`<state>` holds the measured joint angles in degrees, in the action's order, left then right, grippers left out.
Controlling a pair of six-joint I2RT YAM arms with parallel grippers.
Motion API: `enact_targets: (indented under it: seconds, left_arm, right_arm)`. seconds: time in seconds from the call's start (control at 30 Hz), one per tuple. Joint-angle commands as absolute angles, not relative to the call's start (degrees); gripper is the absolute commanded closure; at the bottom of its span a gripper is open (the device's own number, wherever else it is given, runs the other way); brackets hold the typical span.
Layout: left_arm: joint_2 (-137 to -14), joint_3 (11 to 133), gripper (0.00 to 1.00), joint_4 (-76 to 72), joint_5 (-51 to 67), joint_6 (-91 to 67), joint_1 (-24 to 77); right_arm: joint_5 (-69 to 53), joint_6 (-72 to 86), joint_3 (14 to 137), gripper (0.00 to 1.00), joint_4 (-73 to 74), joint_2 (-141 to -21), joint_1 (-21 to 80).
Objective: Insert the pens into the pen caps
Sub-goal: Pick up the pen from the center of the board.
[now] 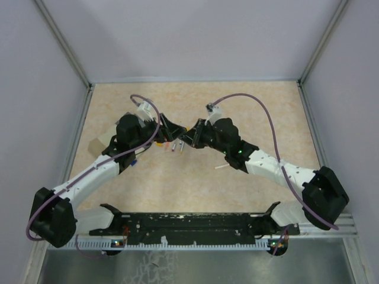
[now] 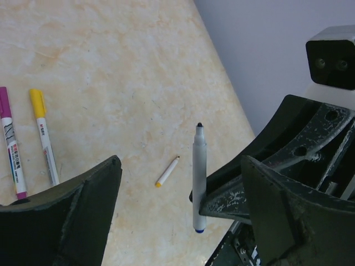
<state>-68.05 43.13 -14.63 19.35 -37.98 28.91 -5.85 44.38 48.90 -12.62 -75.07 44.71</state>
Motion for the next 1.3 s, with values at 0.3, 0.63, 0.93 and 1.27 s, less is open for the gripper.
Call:
enact_targets:
  seconds: [0.3,0.63,0.93,1.27]
  left_arm:
    - [-68.96,43.19,0.44,-18.81,19.18,-40.37,29.45]
    - [-68.96,43.25,0.96,-19.86,20.47,-41.65,29.49]
    - [-68.41,43.27,0.99,-19.84,19.44,-41.85,29.52]
    - [-68.91,43.16,0.99,-20.02,19.60,-42.32,29.50]
  right_arm:
    - [-11.70,43.51,53.22,0.99,-20.73,-76.62,44.38]
    - [-9.08,41.92,53.31,0.95,-19.18,-76.73,44.38]
    - [-10.32,40.35,52.08,0.59,-15.26,-76.56,44.39]
    - [-16.19,40.70,50.98,0.63,-18.00,-77.56,44.40]
